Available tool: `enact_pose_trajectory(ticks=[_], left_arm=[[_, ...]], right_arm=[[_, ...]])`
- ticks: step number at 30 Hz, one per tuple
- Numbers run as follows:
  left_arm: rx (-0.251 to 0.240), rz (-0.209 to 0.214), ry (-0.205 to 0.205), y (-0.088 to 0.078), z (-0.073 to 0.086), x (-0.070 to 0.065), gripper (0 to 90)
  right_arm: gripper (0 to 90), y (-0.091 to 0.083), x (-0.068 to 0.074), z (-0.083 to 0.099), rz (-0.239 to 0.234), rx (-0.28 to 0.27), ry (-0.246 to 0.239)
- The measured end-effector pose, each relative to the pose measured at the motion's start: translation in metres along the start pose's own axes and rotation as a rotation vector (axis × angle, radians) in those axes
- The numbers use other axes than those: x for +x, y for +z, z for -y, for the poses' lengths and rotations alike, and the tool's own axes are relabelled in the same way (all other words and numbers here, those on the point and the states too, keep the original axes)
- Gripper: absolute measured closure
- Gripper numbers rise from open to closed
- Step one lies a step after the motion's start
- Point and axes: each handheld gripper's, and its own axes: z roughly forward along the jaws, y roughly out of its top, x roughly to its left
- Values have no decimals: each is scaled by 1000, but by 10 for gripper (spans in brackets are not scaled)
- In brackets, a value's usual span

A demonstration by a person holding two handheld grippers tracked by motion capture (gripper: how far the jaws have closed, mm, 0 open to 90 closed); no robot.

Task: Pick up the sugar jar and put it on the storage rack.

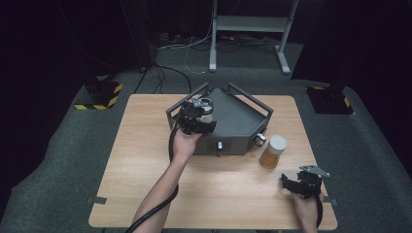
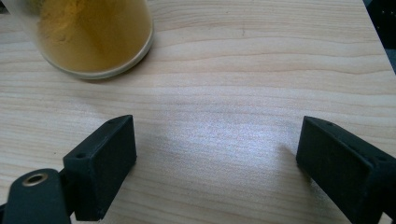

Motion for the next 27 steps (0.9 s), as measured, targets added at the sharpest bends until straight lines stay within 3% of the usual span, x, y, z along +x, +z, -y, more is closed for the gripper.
enact_pose_trajectory(ticks=[10, 27], left_arm=[[29, -15, -42, 22, 0, 0, 314], [31, -54, -30, 31, 8, -4, 314]], right_arm=[[118, 0, 0, 0, 0, 0, 1], [119, 0, 0, 0, 0, -1, 0]])
